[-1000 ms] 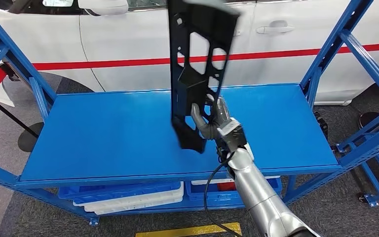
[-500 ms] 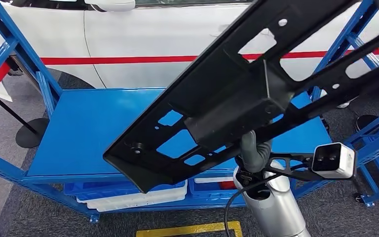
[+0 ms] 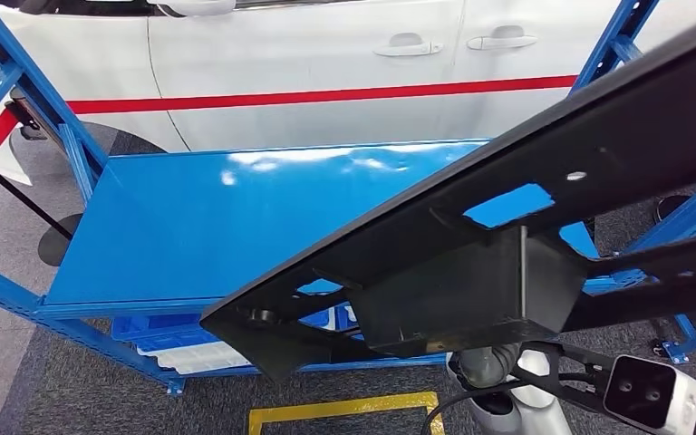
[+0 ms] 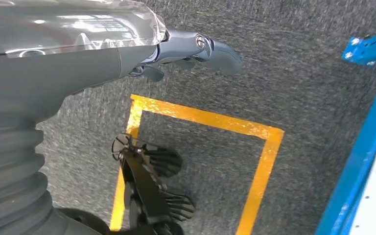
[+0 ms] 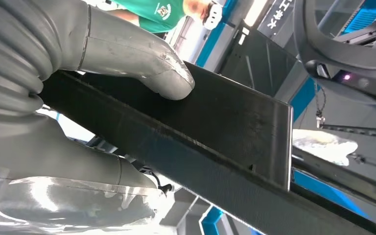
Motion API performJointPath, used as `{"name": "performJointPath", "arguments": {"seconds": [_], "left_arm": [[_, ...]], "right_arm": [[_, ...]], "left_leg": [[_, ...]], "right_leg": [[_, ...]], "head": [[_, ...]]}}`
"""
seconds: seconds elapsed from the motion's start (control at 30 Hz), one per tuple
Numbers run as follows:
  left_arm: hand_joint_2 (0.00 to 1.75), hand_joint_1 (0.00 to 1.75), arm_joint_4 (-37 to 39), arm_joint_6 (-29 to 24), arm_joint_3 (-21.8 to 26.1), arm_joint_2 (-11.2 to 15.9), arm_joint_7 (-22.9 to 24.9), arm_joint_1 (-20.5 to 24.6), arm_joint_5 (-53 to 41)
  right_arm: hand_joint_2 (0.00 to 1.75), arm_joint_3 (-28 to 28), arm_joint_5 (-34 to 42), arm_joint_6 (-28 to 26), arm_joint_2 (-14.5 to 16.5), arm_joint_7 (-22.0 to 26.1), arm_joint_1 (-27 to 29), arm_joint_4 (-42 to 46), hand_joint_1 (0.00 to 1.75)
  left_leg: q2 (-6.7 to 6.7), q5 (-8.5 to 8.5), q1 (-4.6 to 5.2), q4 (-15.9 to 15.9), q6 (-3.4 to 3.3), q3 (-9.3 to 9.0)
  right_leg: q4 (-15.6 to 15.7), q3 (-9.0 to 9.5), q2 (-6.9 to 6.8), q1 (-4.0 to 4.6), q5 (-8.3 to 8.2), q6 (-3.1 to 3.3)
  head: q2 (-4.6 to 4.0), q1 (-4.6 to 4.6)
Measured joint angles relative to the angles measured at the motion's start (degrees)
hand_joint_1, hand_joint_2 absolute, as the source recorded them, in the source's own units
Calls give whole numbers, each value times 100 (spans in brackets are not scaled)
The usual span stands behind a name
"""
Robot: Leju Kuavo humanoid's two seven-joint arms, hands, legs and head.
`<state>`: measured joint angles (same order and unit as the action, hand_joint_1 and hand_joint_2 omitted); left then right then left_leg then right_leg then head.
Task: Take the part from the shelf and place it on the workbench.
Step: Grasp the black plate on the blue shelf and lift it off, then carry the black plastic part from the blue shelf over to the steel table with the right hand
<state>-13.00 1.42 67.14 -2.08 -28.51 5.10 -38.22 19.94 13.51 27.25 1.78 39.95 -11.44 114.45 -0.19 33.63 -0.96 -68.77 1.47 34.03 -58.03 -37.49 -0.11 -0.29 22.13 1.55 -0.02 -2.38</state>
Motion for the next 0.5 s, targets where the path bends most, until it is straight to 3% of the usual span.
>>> {"name": "performJointPath", "arguments": {"seconds": [0.07,0.13,0.2,0.23,0.27,0.3,0.37,0.4,0.43,0.47,0.5], "left_arm": [[175,0,0,37,-9,40,-6,25,-48],[175,0,0,76,-16,76,-32,39,-81],[175,0,1,127,-25,100,-80,25,-124],[175,0,1,156,-37,108,-108,24,-156],[175,0,2,182,-57,110,-135,29,-192],[175,0,2,199,-85,110,-154,38,-222],[175,0,2,210,-142,109,-174,57,-275],[175,0,2,210,-161,109,-175,65,-291],[175,0,2,210,-174,108,-175,76,-304],[175,0,2,210,-185,107,-174,89,-311],[175,0,2,210,-196,106,-174,102,-311]], "right_arm": [[175,-1,-87,-73,-17,6,33,116,175],[175,1,-163,-96,-43,11,74,216,175],[175,5,-212,-80,-67,17,142,295,175],[175,4,-237,-62,-80,21,188,337,175],[175,-1,-260,-39,-95,21,232,384,175],[175,-10,-278,-10,-112,22,271,424,175],[175,-45,-300,57,-140,23,333,480,175],[175,-67,-309,81,-149,24,354,488,175],[175,-87,-318,101,-154,24,369,491,175],[175,-102,-325,119,-155,24,379,493,175],[175,-108,-328,131,-156,25,386,499,175]], "left_leg": [[-5,-214,18,878,-61,-558],[-15,-293,61,1234,-126,-749],[-14,-394,76,1232,-191,-704],[0,-464,66,1247,-227,-673],[15,-539,52,1266,-267,-623],[31,-619,35,1282,-300,-555],[52,-749,41,1273,-335,-383],[60,-814,42,1263,-333,-288],[68,-875,42,1248,-326,-187],[73,-930,40,1228,-314,-87],[76,-980,38,1203,-298,7]], "right_leg": [[-10,-71,1,9,-91,-42],[-1,-95,-4,8,-178,-110],[37,-99,-3,-3,-263,-182],[25,-121,3,-11,-229,-216],[-59,-167,9,-15,-88,-245],[-257,-242,14,-20,157,-270],[-974,-435,16,-36,773,-306],[-1351,-501,15,-42,964,-321],[-1606,-500,15,-48,1022,-335],[-1666,-399,13,-54,951,-343],[-1507,-189,12,-60,808,-344]], "head": [[0,1],[0,1],[0,1],[0,2],[0,2],[0,2],[0,2],[0,2],[0,2],[0,2],[0,2]]}}
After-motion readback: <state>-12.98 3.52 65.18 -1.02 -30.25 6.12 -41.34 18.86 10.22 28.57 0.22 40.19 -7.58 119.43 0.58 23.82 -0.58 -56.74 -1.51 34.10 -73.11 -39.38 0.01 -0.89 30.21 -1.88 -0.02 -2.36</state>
